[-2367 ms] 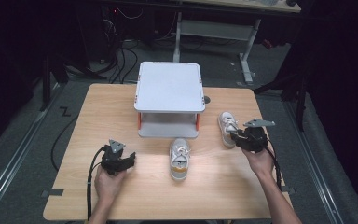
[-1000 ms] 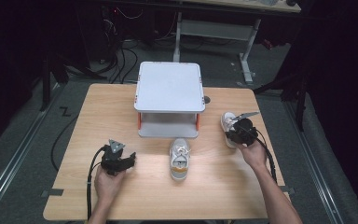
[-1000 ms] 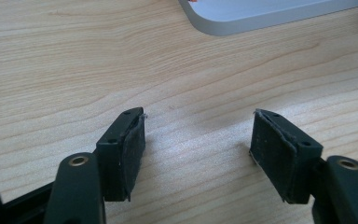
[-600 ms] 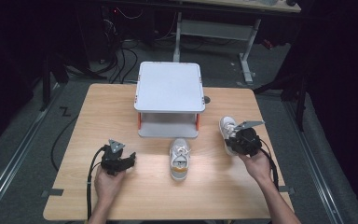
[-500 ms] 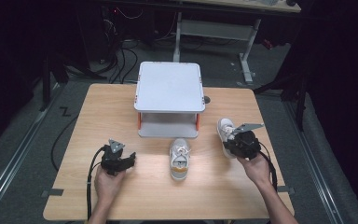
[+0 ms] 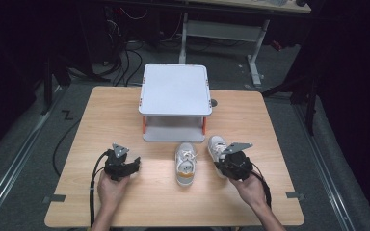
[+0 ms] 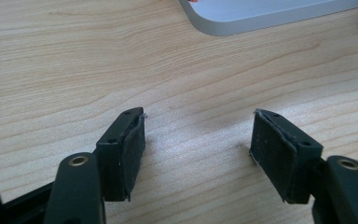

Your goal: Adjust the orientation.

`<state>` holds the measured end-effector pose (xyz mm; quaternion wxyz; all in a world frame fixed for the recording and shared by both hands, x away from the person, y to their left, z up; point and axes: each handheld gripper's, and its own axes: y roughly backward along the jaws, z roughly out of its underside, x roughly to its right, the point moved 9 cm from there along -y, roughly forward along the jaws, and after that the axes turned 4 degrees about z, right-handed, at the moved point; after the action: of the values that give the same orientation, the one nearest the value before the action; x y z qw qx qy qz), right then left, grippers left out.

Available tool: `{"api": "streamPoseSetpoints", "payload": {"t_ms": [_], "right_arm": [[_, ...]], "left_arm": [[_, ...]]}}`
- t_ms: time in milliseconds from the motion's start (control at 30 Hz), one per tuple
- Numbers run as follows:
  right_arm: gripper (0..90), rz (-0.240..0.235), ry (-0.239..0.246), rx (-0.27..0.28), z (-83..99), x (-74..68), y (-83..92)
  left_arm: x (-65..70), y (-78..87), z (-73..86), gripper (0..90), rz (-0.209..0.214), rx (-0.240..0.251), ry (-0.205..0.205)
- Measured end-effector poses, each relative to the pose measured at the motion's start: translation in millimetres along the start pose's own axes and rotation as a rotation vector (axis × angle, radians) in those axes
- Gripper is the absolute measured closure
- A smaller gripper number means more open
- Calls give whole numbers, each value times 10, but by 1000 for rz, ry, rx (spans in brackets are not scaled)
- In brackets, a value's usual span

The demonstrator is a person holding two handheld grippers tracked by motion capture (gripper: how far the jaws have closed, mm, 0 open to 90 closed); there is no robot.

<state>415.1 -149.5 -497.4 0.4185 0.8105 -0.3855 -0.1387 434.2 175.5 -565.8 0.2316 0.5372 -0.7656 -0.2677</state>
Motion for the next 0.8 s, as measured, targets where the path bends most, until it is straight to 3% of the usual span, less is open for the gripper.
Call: {"api": "streamPoseSetpoints", "payload": {"t_ms": [167,567,800], "right_arm": [[804,-35,12,-30,18,-140,-133],[787,-16,32,-56,-51,-321,-250],[718,-64,24,-54,-60,-385,-284]], "left_arm": [[2,-2,-1,355,-1,2,-1],[5,-5,-3,354,-3,4,0],[7,-6,-3,354,-4,3,-2]]}}
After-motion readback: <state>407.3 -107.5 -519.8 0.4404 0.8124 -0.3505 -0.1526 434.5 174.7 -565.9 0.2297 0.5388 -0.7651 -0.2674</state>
